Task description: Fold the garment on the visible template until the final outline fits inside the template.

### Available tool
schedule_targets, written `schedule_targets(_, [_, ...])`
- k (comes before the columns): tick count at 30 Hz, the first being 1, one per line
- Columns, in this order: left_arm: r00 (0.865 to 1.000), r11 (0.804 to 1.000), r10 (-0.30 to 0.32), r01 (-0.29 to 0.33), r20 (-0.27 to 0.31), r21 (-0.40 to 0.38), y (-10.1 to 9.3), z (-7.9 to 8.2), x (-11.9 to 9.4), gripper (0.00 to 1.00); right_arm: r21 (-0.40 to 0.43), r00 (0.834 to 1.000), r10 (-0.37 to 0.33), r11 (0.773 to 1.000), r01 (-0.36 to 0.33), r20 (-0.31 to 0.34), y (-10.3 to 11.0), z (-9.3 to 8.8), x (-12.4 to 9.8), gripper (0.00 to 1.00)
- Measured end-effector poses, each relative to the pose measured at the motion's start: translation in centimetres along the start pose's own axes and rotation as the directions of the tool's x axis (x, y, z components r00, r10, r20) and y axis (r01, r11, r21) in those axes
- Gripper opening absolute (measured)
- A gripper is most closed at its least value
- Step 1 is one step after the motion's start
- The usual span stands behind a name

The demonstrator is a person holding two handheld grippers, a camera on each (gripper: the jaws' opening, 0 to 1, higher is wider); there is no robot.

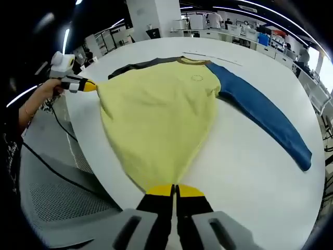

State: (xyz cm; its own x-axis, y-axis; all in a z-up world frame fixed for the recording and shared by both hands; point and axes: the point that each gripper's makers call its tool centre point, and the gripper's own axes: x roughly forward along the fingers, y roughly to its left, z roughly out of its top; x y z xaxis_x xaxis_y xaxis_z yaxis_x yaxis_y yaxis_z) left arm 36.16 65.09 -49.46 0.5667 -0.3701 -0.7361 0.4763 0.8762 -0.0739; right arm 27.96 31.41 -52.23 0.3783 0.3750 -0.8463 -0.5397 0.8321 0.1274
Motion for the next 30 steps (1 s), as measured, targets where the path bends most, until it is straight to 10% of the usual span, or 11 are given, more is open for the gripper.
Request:
schedule_targets(11, [1.0,1.0,0.009,-0.009,0.019,-0.002,0.8,-0.7,-0.2,0.04,-0.013,1.0,-0.023,1.0,0.023,-0.015,-0.4,-0.3,0.2,0.0])
schedule_targets(20, [0.996,0.998,-0.049,0.046,0.071,0.046,0.0,-0.4,-0.7,0.26,0.001,0.999,-0.022,1.0,0.022,0.025,-0.4,0.7,0.2,0.02])
schedule_targets(30, [0.994,0.984,-0.11,0.109,-0.003,0.14,-0.5,-2.7,-0.1,0.33,0.04,0.997,-0.033,0.999,0.031,0.065,-0.8,1.4,-0.3,0.19])
